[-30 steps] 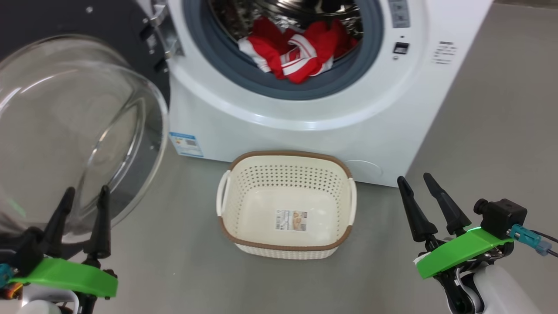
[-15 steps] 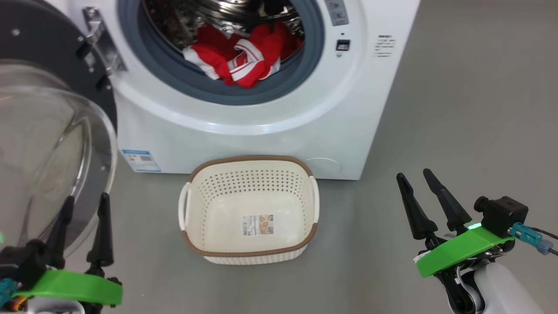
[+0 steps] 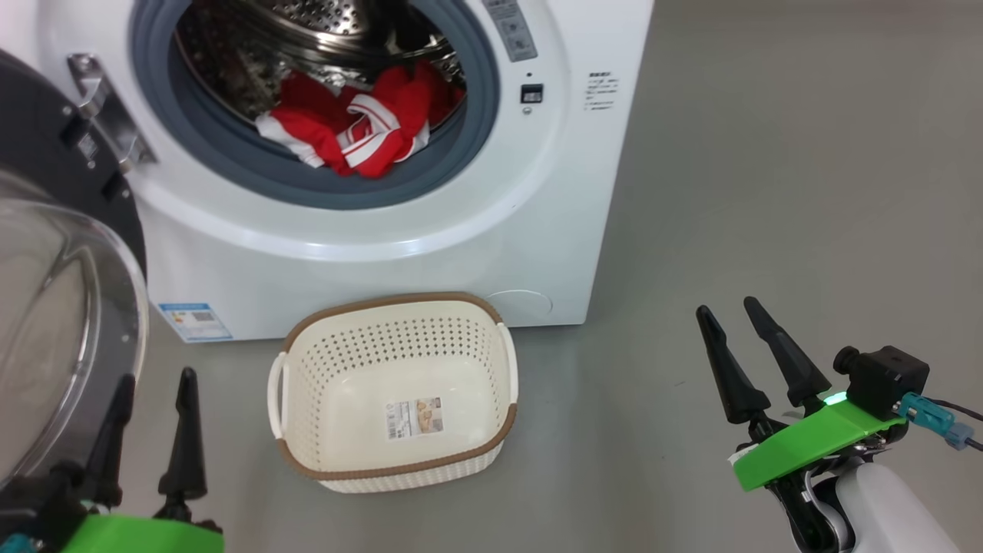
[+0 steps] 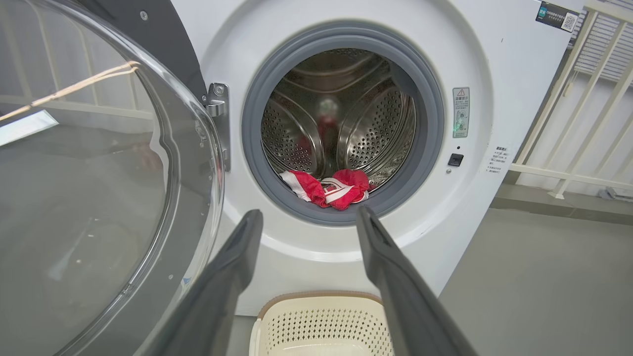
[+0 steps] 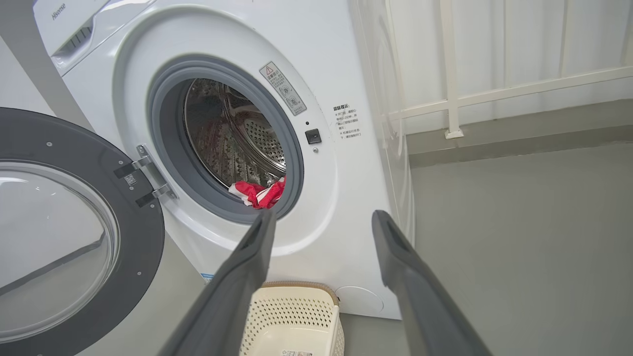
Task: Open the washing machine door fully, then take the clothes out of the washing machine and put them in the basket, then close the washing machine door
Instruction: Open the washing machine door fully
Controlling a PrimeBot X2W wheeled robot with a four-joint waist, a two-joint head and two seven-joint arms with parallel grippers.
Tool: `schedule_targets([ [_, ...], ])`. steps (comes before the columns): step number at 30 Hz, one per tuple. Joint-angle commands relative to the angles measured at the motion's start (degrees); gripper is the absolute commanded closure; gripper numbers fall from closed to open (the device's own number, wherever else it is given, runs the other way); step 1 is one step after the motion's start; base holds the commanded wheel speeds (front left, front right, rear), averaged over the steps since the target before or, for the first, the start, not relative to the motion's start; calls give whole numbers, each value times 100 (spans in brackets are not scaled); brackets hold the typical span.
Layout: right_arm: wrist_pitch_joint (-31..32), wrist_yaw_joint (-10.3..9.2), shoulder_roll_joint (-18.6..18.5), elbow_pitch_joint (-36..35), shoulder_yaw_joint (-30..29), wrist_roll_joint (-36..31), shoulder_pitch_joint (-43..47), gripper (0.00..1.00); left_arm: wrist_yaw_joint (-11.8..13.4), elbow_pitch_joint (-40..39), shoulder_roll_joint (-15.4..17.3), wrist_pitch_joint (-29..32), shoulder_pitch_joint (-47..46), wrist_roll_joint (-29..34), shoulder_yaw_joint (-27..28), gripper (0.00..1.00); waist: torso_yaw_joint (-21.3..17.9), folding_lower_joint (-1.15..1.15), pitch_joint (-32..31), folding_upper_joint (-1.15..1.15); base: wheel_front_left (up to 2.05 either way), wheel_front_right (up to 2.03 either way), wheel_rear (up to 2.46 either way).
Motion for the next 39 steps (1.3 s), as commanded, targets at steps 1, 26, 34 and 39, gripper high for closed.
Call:
schedule_targets([
  [1,-69,9,-58,-153,121,-96,44,0,-64,-146,104,-70,-66,70,279,0,-81,0,-56,0,0,0,0],
  [26,-69,9,-91,-203,23,-168,98,0,-503,92,-337,-70,76,654,722,0,-102,0,27,0,0,0,0],
  [34,-69,9,-106,-201,-2,-198,63,0,-578,93,-397,-70,35,740,798,0,-93,0,99,0,0,0,0],
  [39,-69,9,-97,-201,-19,-207,48,0,-627,107,-429,-70,9,787,830,0,-75,0,134,0,0,0,0],
])
